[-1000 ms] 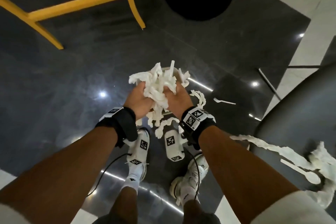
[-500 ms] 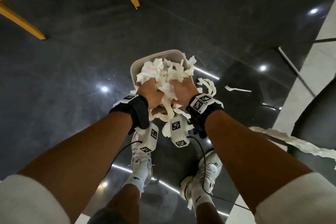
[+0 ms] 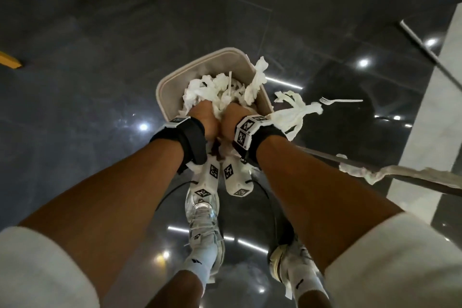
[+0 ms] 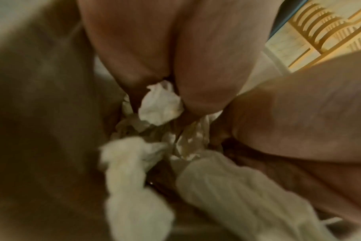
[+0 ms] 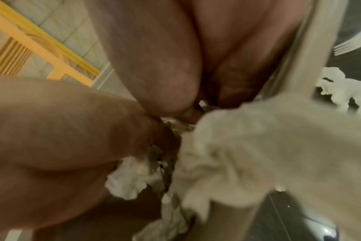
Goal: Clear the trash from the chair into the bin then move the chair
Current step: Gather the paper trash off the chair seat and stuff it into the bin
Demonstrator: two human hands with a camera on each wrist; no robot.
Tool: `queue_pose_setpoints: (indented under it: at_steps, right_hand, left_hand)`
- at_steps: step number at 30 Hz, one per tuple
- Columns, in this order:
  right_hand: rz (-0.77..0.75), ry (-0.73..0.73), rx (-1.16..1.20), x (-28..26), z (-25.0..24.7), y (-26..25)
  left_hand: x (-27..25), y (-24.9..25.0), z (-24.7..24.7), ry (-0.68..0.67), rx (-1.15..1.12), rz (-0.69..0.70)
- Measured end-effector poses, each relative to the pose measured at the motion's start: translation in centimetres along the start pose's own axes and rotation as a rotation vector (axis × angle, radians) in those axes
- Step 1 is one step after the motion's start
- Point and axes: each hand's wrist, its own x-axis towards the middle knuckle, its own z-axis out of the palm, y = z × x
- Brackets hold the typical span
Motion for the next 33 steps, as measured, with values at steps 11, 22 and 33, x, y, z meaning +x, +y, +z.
queue_pose_setpoints:
  at_steps: [11, 22, 33]
  right_hand:
    - [-0.050, 0.322, 0.034, -9.8, -8.7, 1.1]
    - [0.456, 0.176, 0.238, -1.1, -6.7, 12.2]
    - [0.499, 0.134, 0.310, 9.4, -2.1, 16.7]
  left_hand:
    - [-6.1, 2.4, -4.7, -0.125, 0.054, -0.021]
    - [-6.2, 4.6, -4.5, 0.314, 0.469, 0.374]
    - [-1.1, 0.5, -6.5, 0.421, 0.472, 0.503]
